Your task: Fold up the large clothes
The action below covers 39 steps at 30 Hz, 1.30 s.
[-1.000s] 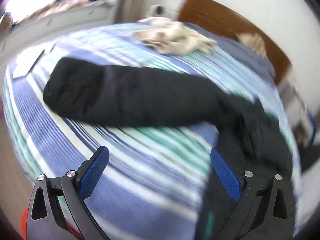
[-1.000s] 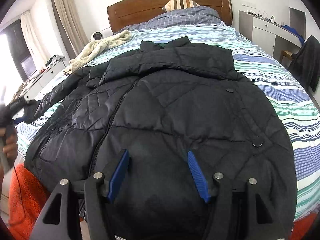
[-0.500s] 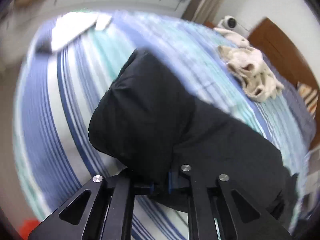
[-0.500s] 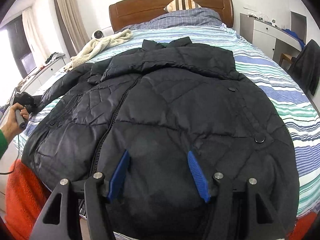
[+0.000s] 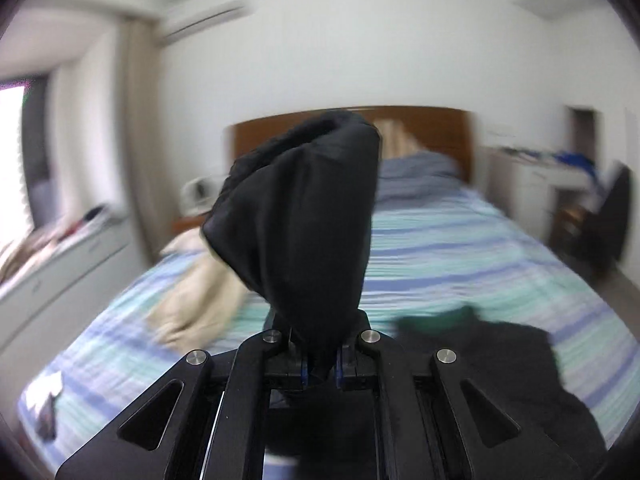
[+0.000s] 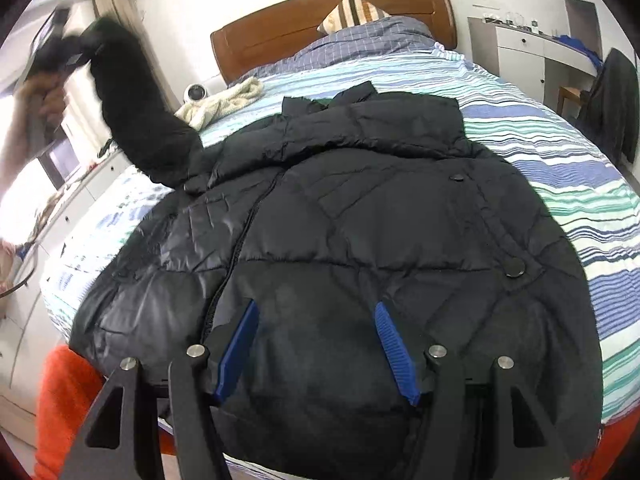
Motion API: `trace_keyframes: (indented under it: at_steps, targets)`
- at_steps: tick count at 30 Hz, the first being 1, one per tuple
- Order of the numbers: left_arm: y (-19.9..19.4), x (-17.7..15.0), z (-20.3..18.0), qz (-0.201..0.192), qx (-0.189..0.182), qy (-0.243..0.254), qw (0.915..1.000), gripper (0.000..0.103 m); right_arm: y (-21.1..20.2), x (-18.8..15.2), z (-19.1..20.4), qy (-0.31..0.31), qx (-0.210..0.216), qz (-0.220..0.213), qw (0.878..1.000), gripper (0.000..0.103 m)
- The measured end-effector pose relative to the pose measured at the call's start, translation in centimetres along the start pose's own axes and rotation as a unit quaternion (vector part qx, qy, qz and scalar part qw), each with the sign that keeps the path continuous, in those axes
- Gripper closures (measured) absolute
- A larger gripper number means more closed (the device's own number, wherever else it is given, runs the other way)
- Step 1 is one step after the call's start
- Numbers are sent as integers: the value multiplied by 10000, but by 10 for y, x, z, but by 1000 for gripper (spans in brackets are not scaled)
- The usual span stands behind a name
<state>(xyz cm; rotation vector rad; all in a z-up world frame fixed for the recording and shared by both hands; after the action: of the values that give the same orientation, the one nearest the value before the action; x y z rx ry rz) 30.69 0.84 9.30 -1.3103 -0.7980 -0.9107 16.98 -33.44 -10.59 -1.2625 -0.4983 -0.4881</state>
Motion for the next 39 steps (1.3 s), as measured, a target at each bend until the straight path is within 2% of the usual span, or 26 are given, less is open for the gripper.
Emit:
trace_keyframes:
  at_steps: [2,4,5,6,8,11,14,17,19,22,24,26,28,30,32,33,34,35,37,39]
  targets:
    - [6,-12,-61,82,-267,391,9988,94,-7,1,-5,58,-45,-76,9999,41]
    - [23,-34,-116,374,-539,656,9957,85,-14,0,-13,147,-85,-128,9998,41]
    - [37,-56,-150,644,-700,847,9919,74,-17,-1,-17,179,-128,-151,9996,41]
    - [40,-71,-168,829,-751,994,9887,43,-22,-3,-22,224,-186,-179,9994,41]
    - [59,-120,-217,1381,-769,1478,9763,13,-27,-6,-31,307,-279,-196,9989,41]
    - [62,-173,-239,1888,-864,1850,9605,13,-33,-11,-49,533,-391,-149,9977,41]
    - [42,-192,-210,2129,-1107,1675,9562,13,-39,-14,-67,882,-361,-40,9954,41]
    - [18,-194,-165,2127,-1173,1244,9620,9,-45,-4,-76,1064,-247,-42,9940,41]
    - [5,-193,-136,2082,-1096,1002,9667,6,-43,20,-77,1031,-67,-112,9946,41]
    - [-11,-208,-73,2091,-693,558,9738,6,-27,74,-80,1087,533,-312,9922,39]
    - [-20,-215,-39,2138,-457,230,9755,6,6,114,-89,1340,923,-241,9864,30]
    - [-33,-228,-4,2203,-261,-205,9749,6,42,143,-102,1686,984,-146,9807,30]
    - [-40,-239,20,2247,-131,-602,9725,6,80,165,-115,2155,1127,50,9700,30]
    - [-46,-253,40,2296,-2,-960,9685,6,116,181,-127,2566,1086,213,9602,30]
    - [-50,-267,54,2395,139,-1249,9627,6,145,192,-136,2741,850,316,9574,30]
    - [-48,-272,59,2444,180,-1326,9604,6,153,199,-135,2694,961,340,9576,37]
    - [-49,-278,64,2498,229,-1402,9578,6,156,204,-131,2550,1022,370,9608,65]
    - [-51,-282,68,2535,274,-1454,9560,6,152,212,-127,2307,896,297,9684,76]
    - [-54,-287,74,2568,315,-1482,9545,6,138,221,-130,2115,645,-17,9752,81]
    - [-53,-288,73,2593,334,-1428,9546,6,138,220,-142,2049,116,48,9787,81]
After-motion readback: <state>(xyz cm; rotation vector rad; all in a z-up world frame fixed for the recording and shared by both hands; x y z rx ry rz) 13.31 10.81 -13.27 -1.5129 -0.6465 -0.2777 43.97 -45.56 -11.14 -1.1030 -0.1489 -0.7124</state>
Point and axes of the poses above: each gripper's, at about its wrist camera, not at the fingertips, and y roughly the way its jaws point, z to its left, x to its top, the point moved 3 cm from there along y, roughly the way its jaws point, and after that the axes turned 6 degrees about z, right-handed, at the moved point
